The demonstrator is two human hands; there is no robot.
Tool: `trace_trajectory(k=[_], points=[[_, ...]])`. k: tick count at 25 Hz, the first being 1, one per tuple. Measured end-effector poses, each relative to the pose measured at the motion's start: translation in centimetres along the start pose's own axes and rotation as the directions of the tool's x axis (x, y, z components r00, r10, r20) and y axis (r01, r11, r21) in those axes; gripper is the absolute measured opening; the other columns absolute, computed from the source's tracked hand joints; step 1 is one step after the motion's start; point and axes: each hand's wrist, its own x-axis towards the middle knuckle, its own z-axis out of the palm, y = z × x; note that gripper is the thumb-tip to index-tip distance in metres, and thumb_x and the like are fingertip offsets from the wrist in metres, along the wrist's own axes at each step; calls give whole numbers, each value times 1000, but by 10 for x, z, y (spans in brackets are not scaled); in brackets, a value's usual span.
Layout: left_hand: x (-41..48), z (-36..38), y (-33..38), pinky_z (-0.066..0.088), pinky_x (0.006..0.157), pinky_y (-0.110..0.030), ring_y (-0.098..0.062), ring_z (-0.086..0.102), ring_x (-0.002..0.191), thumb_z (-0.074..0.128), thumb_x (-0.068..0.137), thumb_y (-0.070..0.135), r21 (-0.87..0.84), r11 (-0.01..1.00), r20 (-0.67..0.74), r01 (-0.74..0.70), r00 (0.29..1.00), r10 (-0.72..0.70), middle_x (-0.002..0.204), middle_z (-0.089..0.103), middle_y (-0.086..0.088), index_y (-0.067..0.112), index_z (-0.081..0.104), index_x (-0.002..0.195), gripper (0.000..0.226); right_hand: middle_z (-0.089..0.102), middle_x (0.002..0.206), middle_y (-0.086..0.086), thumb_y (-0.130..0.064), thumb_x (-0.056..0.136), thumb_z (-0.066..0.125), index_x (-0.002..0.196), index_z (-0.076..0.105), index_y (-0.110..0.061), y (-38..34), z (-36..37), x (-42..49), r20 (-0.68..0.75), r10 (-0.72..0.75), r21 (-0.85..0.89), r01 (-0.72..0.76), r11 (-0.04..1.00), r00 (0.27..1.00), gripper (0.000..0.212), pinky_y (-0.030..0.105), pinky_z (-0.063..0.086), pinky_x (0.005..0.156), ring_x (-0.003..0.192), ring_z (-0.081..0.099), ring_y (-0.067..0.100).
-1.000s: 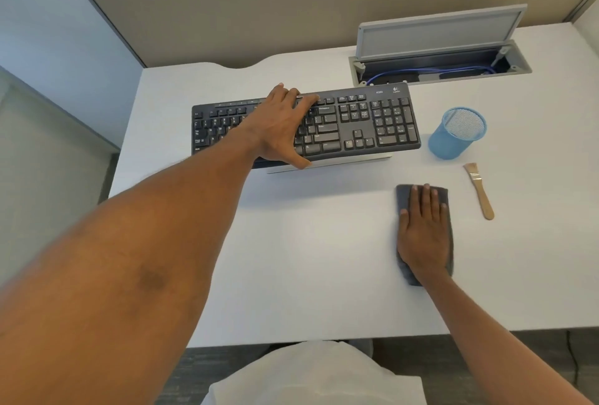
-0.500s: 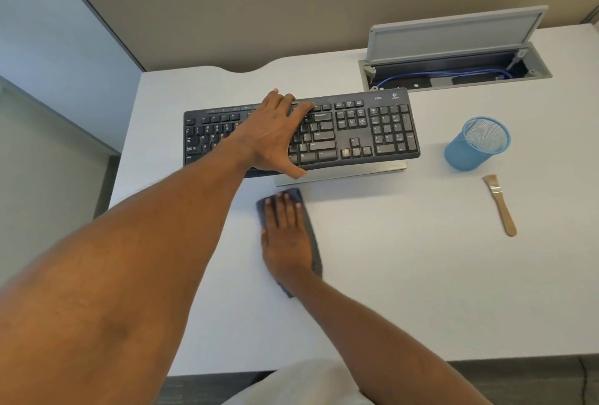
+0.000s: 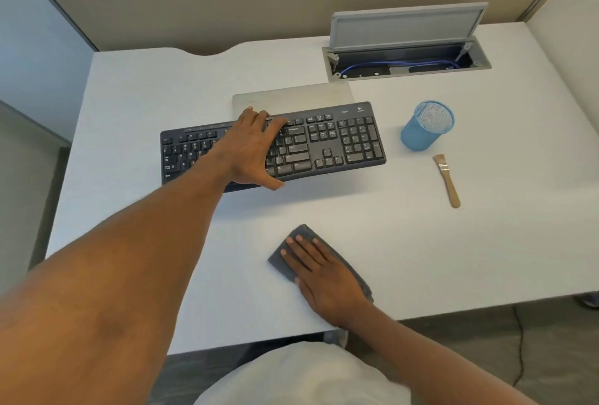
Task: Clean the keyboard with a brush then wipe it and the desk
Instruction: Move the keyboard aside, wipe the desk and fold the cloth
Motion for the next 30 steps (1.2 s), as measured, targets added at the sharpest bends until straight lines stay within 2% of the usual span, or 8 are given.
trace_trajectory(k=[4, 7, 14, 18, 25, 30], points=[[-12, 18, 30, 17, 130, -54, -41, 34, 139, 54, 54, 97, 4, 1000, 14, -17, 1000, 17, 148, 43, -21, 18, 14, 163, 140, -1, 172, 4, -33, 110, 27, 165, 3, -16, 49, -8, -46, -47, 233, 21, -232, 972, 971, 61, 46, 15, 127, 159, -6, 20], [-20, 31, 48, 17, 130, -53, -40, 35, 138, 54, 55, 97, -5, 999, 33, -32, 999, 32, 147, 44, -20, 19, 14, 163, 140, 2, 172, 4, -32, 110, 29, 164, 7, -14, 76, -10, -84, -81, 356, 37, -354, 934, 931, 61, 47, 17, 128, 159, -3, 21], [-37, 59, 80, 15, 130, -54, -42, 27, 146, 53, 56, 98, -44, 998, 99, -35, 994, 39, 152, 38, -19, 21, 8, 164, 140, 12, 172, 5, -32, 107, 28, 164, 16, -14, 119, -3, -145, -144, 636, 123, -624, 772, 758, 61, 47, 18, 128, 159, 4, 19], [-42, 75, 89, 18, 130, -53, -41, 27, 146, 56, 56, 96, -81, 996, 104, -29, 994, 38, 154, 37, -19, 21, 9, 165, 141, 12, 171, 5, -33, 107, 23, 164, 14, -14, 129, 0, -147, -150, 682, 110, -674, 731, 716, 61, 45, 13, 129, 159, 3, 19], [-38, 91, 92, 16, 131, -52, -40, 26, 148, 57, 56, 96, -99, 995, 132, -30, 990, 43, 156, 36, -19, 20, 10, 165, 141, 7, 172, 4, -35, 107, 22, 164, 9, -16, 132, 5, -144, -146, 688, 77, -685, 724, 711, 62, 45, 13, 129, 159, 0, 19], [-30, 102, 86, 10, 132, -54, -43, 22, 152, 57, 55, 99, -92, 996, 144, -11, 989, 24, 160, 33, -20, 22, 4, 166, 144, 4, 172, 3, -35, 108, 23, 165, 5, -18, 133, 5, -142, -148, 687, 75, -685, 725, 711, 62, 44, 12, 129, 159, -2, 18]])
